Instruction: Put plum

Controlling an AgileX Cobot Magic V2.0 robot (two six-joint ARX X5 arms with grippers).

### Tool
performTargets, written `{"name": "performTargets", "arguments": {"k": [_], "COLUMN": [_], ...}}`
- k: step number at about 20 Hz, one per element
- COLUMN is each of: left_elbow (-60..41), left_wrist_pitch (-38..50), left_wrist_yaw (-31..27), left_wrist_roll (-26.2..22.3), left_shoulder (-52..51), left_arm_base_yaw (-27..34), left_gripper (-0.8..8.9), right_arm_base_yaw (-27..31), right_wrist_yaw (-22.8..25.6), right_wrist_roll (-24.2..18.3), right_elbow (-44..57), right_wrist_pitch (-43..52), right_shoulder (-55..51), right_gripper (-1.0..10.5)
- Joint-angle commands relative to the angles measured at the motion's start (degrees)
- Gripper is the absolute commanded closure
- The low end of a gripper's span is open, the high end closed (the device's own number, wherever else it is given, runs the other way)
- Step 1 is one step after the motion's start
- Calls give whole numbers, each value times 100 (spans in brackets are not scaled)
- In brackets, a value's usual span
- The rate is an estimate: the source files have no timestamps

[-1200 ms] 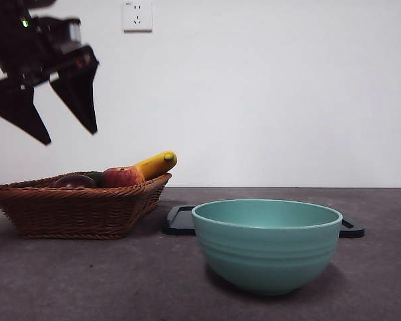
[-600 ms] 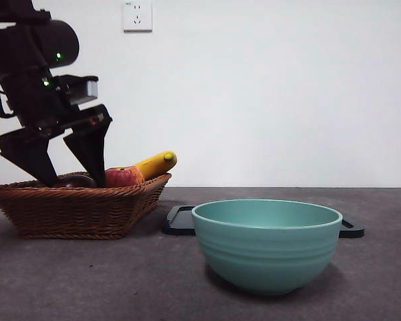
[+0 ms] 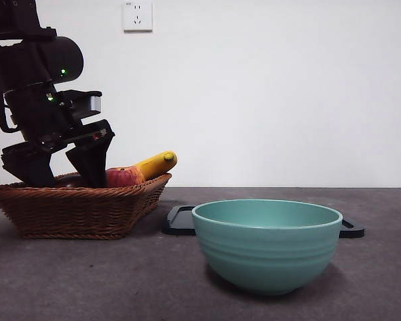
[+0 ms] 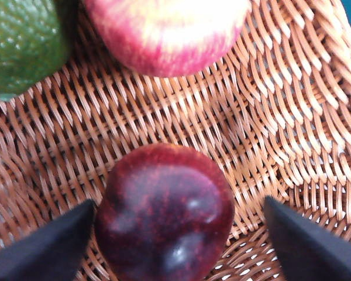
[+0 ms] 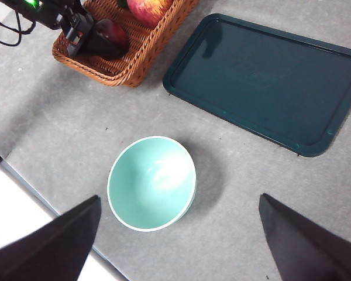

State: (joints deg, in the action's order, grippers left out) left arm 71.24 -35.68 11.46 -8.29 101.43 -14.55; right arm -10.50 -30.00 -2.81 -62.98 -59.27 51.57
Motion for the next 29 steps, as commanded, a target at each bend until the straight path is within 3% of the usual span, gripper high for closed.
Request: {"name": "performTargets", "arguments": {"k": [1, 5, 15, 21, 29], "left_elbow": [133, 136, 577, 614, 612], "left_wrist_pitch": [57, 55, -422, -820, -678], "left_wrist_yaw": [-11, -11, 142, 573, 568], "left_wrist_roll": [-66, -63, 197, 321, 267], "left_shoulder": [125, 125, -1069, -2000, -1344], "left_arm_base_yaw": [-31, -31, -306, -1419, -3005], "left_gripper": [463, 573, 573, 573, 573], "right_arm_base_yaw": [-26, -24, -24, -24, -24], "right_wrist_yaw": [-17, -17, -15, -2, -2], "right_wrist_roll": [-26, -26, -26, -24, -24], "right_elbow": [-125, -125, -125, -125, -125], "right_wrist_pitch": [63, 63, 70, 98, 96], "right_shoulder": [42, 42, 42, 42, 42], "right_gripper": [515, 515, 515, 515, 515]}}
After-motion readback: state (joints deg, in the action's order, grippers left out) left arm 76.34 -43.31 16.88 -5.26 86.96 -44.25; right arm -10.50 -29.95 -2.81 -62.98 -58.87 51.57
